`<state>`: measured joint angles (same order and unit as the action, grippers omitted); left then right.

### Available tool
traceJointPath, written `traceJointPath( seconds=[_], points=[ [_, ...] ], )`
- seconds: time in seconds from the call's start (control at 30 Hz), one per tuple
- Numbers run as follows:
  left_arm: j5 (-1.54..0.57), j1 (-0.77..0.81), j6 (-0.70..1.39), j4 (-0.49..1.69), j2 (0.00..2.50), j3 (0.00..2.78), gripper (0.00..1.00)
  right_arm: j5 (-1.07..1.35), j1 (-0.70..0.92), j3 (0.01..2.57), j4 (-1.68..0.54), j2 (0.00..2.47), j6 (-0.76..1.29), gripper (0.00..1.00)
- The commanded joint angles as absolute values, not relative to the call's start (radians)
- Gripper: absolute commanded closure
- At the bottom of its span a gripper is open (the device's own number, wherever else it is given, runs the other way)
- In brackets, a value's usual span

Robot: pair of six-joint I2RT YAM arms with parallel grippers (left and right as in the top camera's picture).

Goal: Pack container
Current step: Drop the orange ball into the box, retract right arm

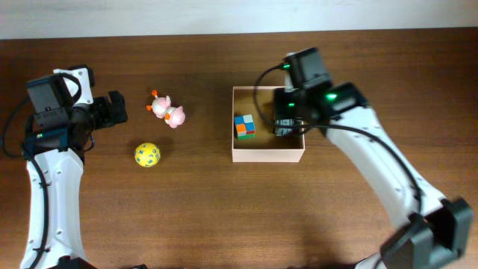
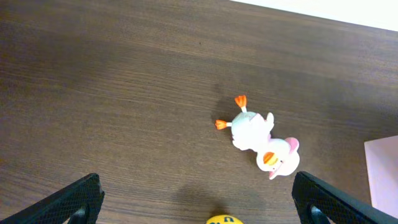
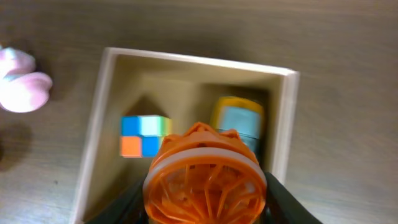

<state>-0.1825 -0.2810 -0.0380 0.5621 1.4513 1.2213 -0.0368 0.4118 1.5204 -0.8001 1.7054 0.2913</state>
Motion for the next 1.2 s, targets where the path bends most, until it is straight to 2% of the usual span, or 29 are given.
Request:
traceJointPath(
  seconds=[0.0,0.3,0.43,0.63,0.73,0.9,1.03,1.17],
  points=[
    [-0.178,-0.284,-0.053,0.562,1.46,1.241,0.01,-0.054,0.433,1.517,-0.752,1.8,0.296,0.56],
    [-0.178,-0.284,-0.053,0.562,1.46,1.241,0.01,-0.028,0.432,1.517,-0.63,1.967,0.296,0.54],
    [-0.179,-0.284,-0.053,0.562,1.46,1.241,0.01,-0.027,0.431,1.517,-0.613,1.979,0.292,0.33],
    [-0.179,-0.284,-0.053,0.562,1.46,1.241,0.01,-0.03,0.432,1.54,-0.62,1.951,0.239,0.23],
    [-0.189,-0.284,-0.053,0.562,1.46,1.241,0.01,-0.039,0.427,1.582,-0.677,1.888,0.235,0.21],
    [-0.247,-0.283,-0.053,0.579,1.46,1.261,0.01,-0.036,0.372,1.703,-0.875,1.77,0.244,0.11],
    [-0.223,-0.252,-0.054,0.635,1.461,1.342,0.0,-0.017,0.268,1.798,-1.052,1.679,0.244,0.09],
    [-0.101,-0.178,-0.065,0.713,1.514,1.47,0.03,0.083,0.134,1.819,-1.123,1.612,0.244,0.08]
  ],
)
